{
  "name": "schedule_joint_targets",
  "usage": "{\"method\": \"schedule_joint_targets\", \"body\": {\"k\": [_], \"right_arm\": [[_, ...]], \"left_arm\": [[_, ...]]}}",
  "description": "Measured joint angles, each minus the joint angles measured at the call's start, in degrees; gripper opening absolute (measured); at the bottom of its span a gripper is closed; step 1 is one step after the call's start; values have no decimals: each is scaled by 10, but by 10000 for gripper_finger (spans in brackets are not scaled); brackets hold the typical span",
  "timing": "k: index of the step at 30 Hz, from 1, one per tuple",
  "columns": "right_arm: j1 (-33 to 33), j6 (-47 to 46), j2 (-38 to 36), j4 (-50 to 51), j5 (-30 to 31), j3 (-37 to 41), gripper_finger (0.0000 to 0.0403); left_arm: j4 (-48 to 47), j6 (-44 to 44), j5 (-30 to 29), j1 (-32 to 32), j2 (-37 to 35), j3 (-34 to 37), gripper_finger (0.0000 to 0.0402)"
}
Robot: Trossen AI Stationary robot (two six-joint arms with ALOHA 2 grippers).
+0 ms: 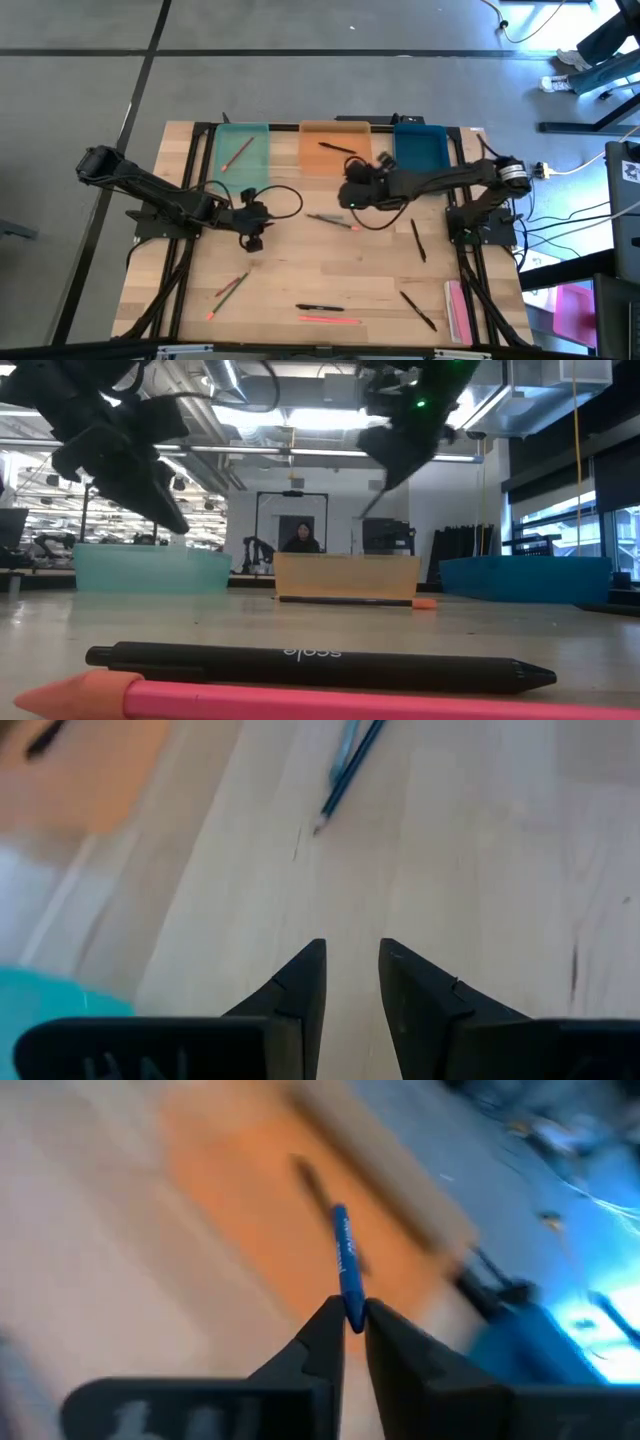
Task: Sort crayons/erasers/pens/pencils in bins
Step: Put the blue crayon into the blue bin
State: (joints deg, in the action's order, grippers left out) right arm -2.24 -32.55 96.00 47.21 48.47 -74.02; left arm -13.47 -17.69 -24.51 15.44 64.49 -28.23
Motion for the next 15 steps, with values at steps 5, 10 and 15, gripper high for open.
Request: {"method": "schedule_joint_targets", "body": {"k": [5, 10, 15], "right_arm": [[11, -161, -14, 162, 44, 0, 44], [37, -300, -14, 277, 43, 20, 44], [86, -351, -13, 299, -16, 70, 44]], "left_arm": [[58, 48, -1, 0, 0, 0, 88], [95, 89, 0, 0, 0, 0, 88], [102, 93, 0, 0, 0, 0, 88]]}}
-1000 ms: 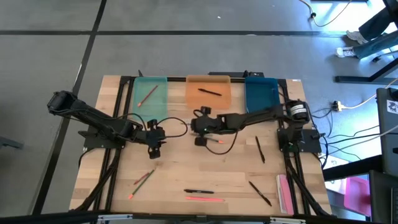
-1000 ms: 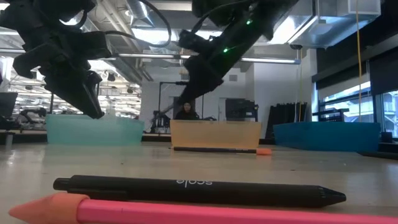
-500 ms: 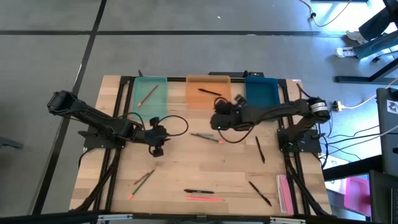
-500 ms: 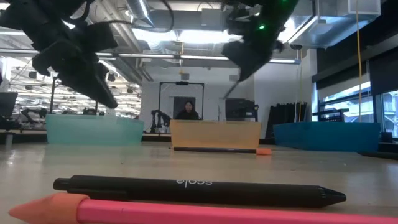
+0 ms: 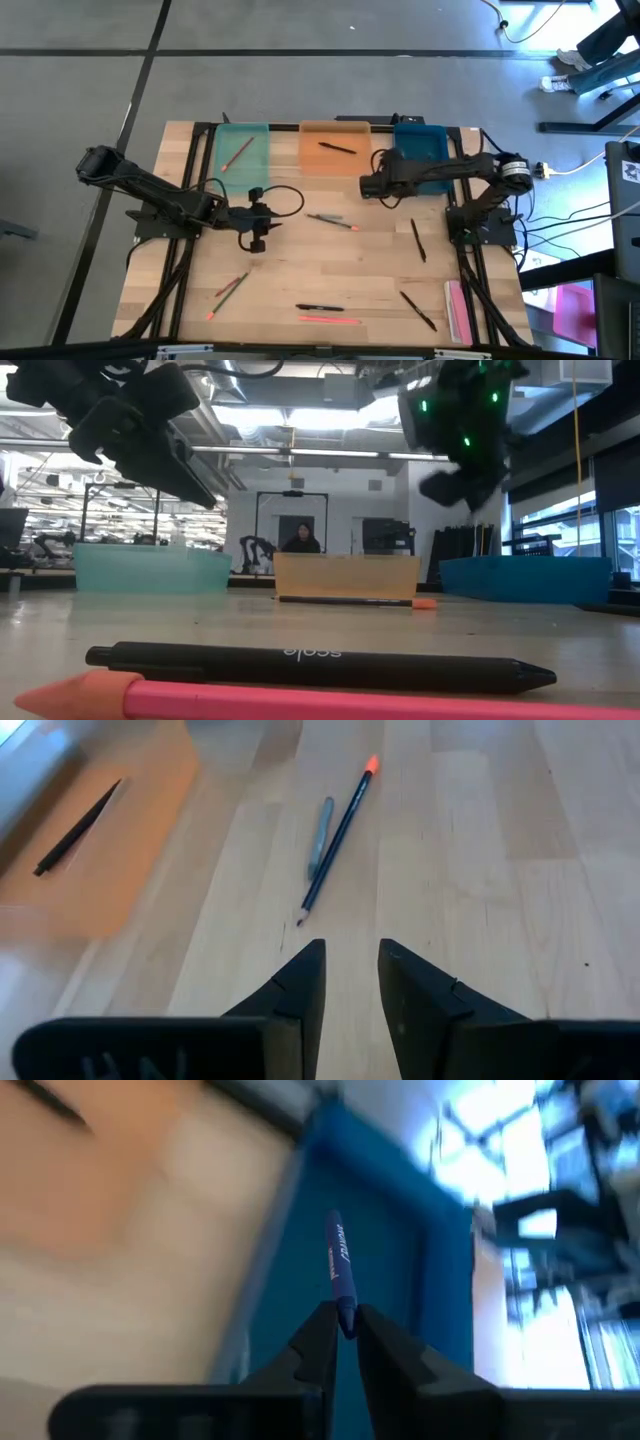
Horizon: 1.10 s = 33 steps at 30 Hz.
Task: Sort crayons/erasers/pens/pencils in bins
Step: Put the blue crayon into the blue bin
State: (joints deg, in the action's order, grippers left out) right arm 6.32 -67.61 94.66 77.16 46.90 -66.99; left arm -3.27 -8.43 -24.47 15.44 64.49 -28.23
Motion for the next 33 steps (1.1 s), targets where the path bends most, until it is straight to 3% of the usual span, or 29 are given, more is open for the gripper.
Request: {"method": "schedule_joint_targets", "body": {"k": [7, 14, 23, 33], "right_arm": [[65, 3, 0, -23, -80, 79, 44], [85, 20, 0, -55, -96, 110, 44], [89, 108, 1, -178, -115, 112, 44], [106, 111, 1, -182, -126, 112, 44]], "left_arm": [[0, 0, 1, 0, 0, 0, 88], [0, 0, 1, 0, 0, 0, 88], [0, 0, 1, 0, 0, 0, 88], [-1, 0, 1, 0, 0, 0, 88]]}}
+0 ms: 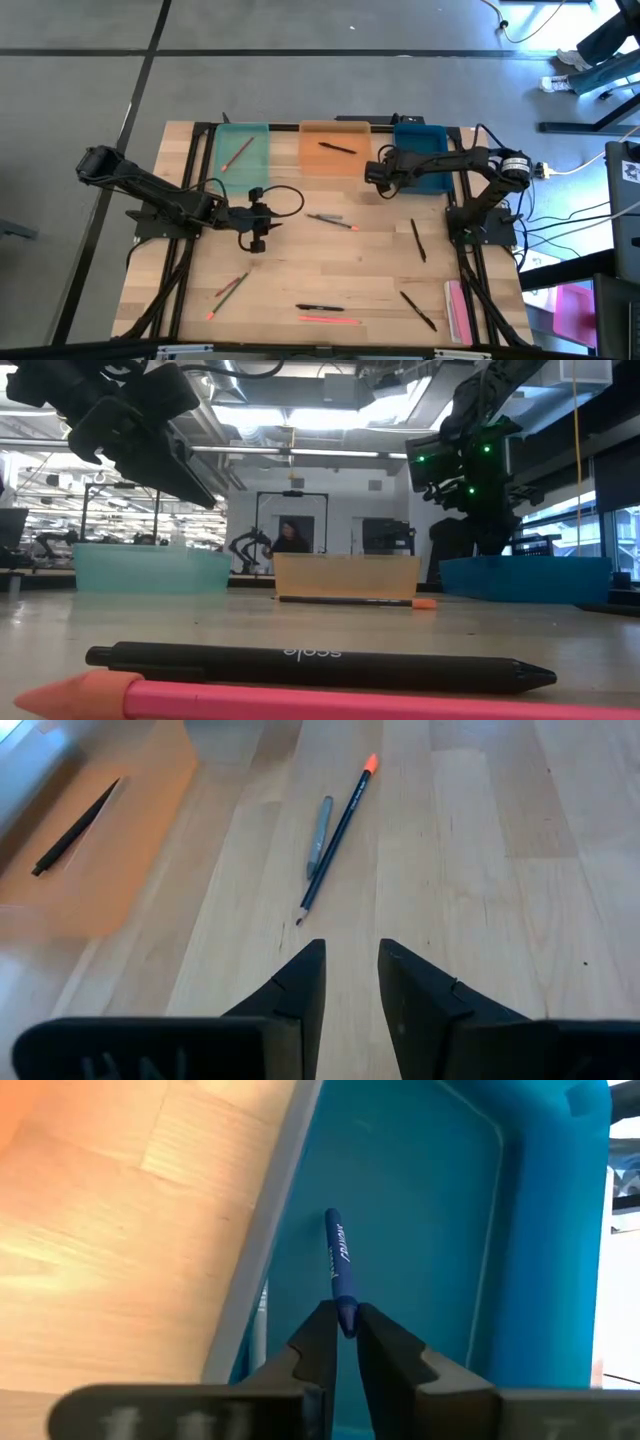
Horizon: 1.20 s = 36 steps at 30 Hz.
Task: Sort crayons/erasers/pens/pencils in bins
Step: Put the blue crayon into the blue bin, then put the dark blue pencil into the light blue bin
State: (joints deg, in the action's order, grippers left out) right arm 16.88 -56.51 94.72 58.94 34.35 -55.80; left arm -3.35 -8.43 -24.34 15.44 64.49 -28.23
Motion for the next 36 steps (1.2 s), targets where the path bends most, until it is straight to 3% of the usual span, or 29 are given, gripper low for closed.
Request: {"method": "schedule_joint_targets", "body": {"k": [17, 23, 31, 36], "right_arm": [[0, -1, 0, 0, -6, 0, 86], [-10, 0, 1, 10, 34, -10, 88], [-83, 84, 1, 15, 42, -90, 88], [-157, 193, 0, -15, 17, -128, 88]], "left_arm": [[0, 0, 0, 0, 0, 0, 88], [-5, -6, 0, 0, 0, 0, 88], [-8, -19, 0, 0, -33, 0, 88], [-22, -19, 0, 1, -67, 0, 88]]}}
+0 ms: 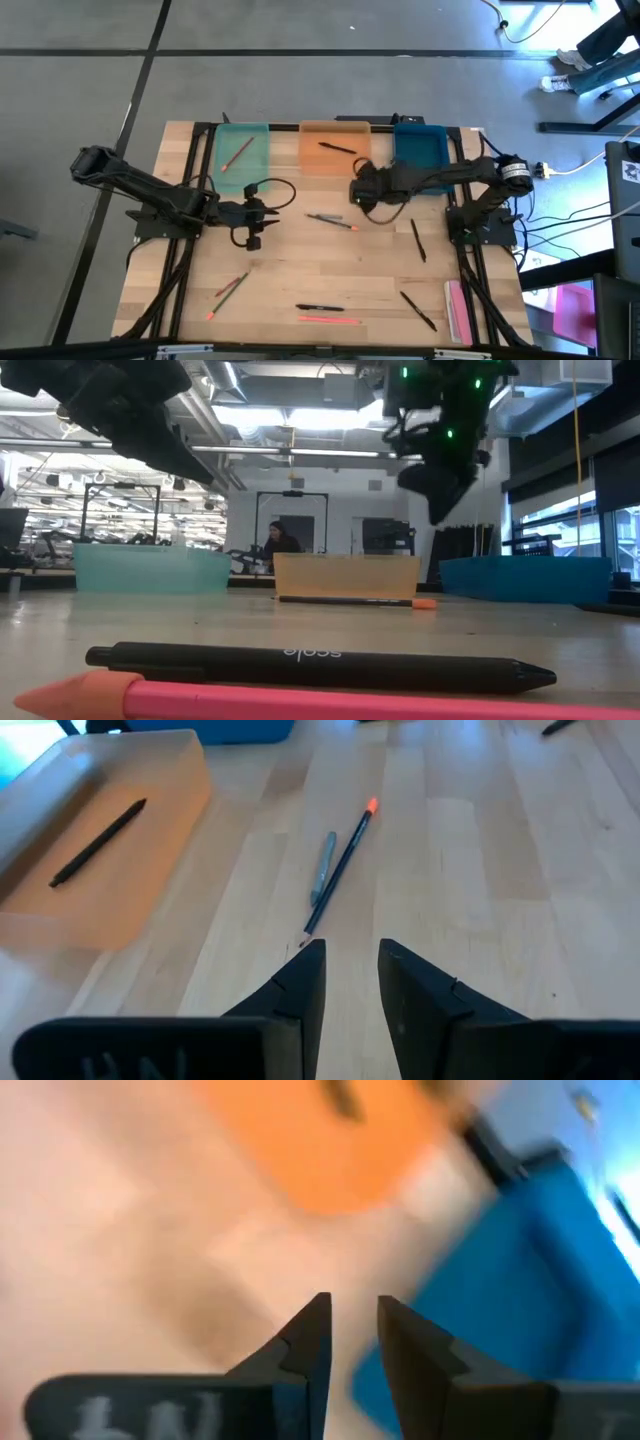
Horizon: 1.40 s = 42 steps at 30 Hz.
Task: Sort crayons/erasers/pens/pencils in bins
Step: Put the dark blue pencil into the light blue bin
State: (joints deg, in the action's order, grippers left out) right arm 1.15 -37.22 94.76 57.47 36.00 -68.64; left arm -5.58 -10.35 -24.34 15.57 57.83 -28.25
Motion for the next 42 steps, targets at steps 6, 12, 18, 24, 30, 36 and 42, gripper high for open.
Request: {"method": "schedule_joint_targets", "body": {"k": [6, 12, 18, 24, 30, 36, 42], "right_arm": [[-76, 138, 0, -84, -121, 5, 88], [-118, 180, 0, -166, -191, 45, 88], [-121, 206, 0, -250, -236, 101, 88], [-117, 211, 0, -280, -241, 119, 88], [-107, 220, 7, -304, -243, 119, 88], [-97, 228, 37, -316, -267, 119, 88], [-90, 232, 46, -316, -267, 119, 88]], "left_arm": [[-20, 9, -1, 9, -17, 0, 88], [-28, 17, 0, 20, -17, 0, 88], [-28, 17, 0, 25, -16, 0, 88], [-27, 17, 0, 25, -16, 0, 88], [-27, 17, 0, 25, -16, 0, 88], [-27, 17, 0, 25, -16, 0, 88], [-27, 17, 0, 25, -16, 0, 88]]}}
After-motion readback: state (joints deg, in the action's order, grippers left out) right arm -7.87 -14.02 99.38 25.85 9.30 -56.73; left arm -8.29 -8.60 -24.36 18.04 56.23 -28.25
